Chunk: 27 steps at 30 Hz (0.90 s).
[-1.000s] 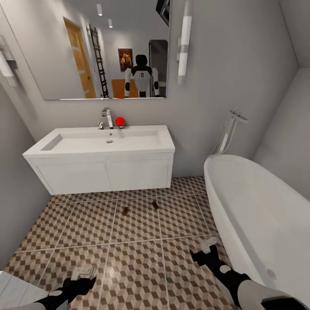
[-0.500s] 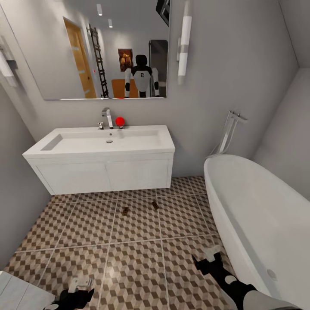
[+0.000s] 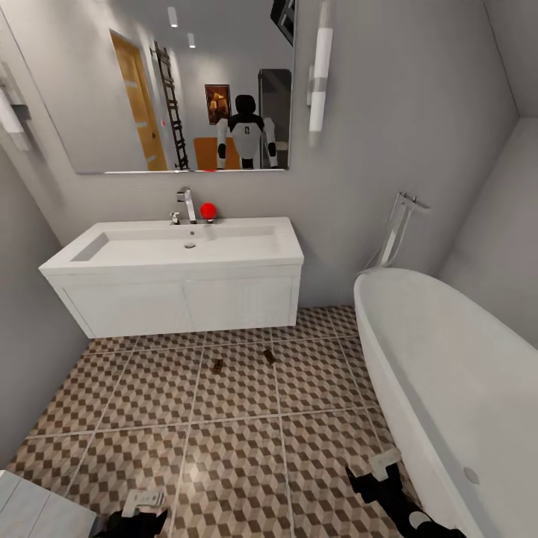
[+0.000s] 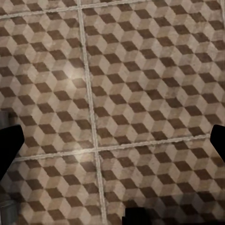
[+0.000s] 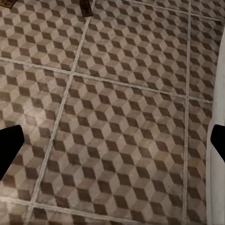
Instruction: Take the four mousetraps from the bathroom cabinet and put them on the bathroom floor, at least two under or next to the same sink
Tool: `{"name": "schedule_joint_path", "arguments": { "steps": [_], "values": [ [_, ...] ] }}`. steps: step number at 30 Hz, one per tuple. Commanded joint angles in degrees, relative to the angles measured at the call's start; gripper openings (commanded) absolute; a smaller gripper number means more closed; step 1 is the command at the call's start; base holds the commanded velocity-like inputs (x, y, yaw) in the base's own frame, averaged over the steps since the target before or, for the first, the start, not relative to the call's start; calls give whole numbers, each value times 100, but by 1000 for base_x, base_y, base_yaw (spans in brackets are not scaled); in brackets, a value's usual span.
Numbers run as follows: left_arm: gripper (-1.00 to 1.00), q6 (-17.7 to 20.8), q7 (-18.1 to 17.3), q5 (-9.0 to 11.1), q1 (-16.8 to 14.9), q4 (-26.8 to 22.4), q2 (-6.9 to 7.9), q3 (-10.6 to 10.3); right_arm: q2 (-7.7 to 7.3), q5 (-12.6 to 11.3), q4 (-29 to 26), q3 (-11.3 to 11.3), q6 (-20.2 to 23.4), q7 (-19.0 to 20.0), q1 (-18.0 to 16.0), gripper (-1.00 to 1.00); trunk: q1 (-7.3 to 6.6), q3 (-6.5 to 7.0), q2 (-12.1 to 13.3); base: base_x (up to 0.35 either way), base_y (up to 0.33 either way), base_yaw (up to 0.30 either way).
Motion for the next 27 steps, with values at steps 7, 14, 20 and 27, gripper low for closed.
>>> {"name": "schedule_joint_path", "arguments": {
  "steps": [7,14,20,27],
  "values": [
    [100,-35,-27,63,75,26,-86,-39,-7,25,4,6,-273,-2,221,100,0,-5,-3,0,0,0],
    [100,-28,45,71,162,27,-157,-39,-7,24,7,7,-535,-2,409,100,0,-5,-3,0,0,0],
    [100,-27,305,77,257,32,-182,-37,-7,24,11,7,-645,1,560,100,0,-5,-3,0,0,0],
    [100,-22,860,78,379,34,-271,-34,-28,24,13,5,-867,2,811,100,0,-5,-3,0,0,0]
  ]
}}
